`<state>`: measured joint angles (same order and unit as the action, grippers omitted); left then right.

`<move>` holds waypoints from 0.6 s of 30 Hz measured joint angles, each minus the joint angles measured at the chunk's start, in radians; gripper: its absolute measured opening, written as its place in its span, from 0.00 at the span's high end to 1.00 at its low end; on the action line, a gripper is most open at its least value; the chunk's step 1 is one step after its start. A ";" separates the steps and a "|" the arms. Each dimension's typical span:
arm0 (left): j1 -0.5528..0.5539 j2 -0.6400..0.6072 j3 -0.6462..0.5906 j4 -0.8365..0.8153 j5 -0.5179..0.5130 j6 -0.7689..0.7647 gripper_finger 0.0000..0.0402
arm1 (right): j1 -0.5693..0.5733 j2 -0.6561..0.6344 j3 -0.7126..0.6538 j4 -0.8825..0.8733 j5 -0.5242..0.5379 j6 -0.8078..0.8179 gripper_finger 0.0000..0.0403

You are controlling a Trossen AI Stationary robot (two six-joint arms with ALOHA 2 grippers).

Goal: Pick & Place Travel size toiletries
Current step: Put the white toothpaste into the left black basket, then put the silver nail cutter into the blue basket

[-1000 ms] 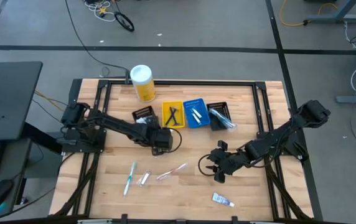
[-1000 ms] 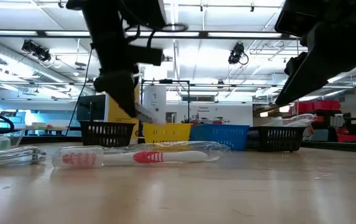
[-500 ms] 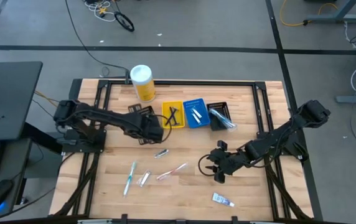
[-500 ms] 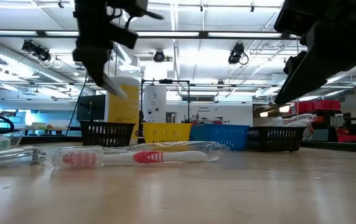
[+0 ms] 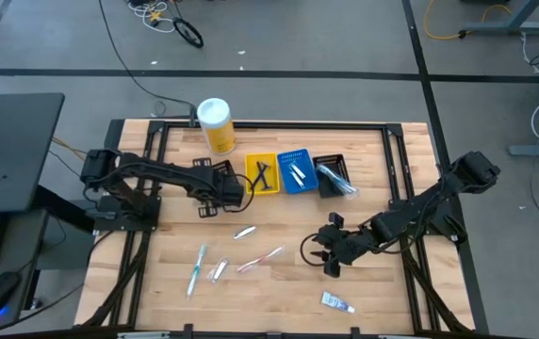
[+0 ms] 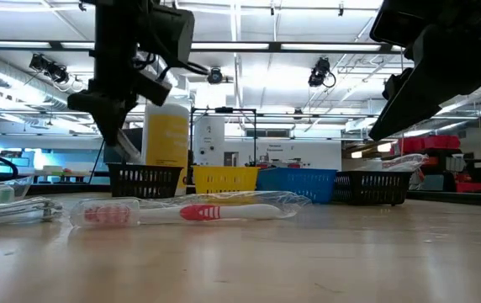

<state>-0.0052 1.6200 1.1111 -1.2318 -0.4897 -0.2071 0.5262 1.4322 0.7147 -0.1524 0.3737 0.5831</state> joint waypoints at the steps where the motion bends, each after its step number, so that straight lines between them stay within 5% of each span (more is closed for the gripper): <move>1: 0.005 0.000 -0.006 0.003 0.005 0.011 0.89 | 0.000 0.000 0.000 0.000 0.000 0.000 0.49; 18: 0.020 0.000 -0.015 0.020 -0.007 0.035 0.67 | 0.000 0.000 0.000 0.000 0.000 0.000 0.49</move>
<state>0.0151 1.6203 1.0958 -1.2118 -0.4965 -0.1720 0.5262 1.4322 0.7147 -0.1524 0.3733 0.5827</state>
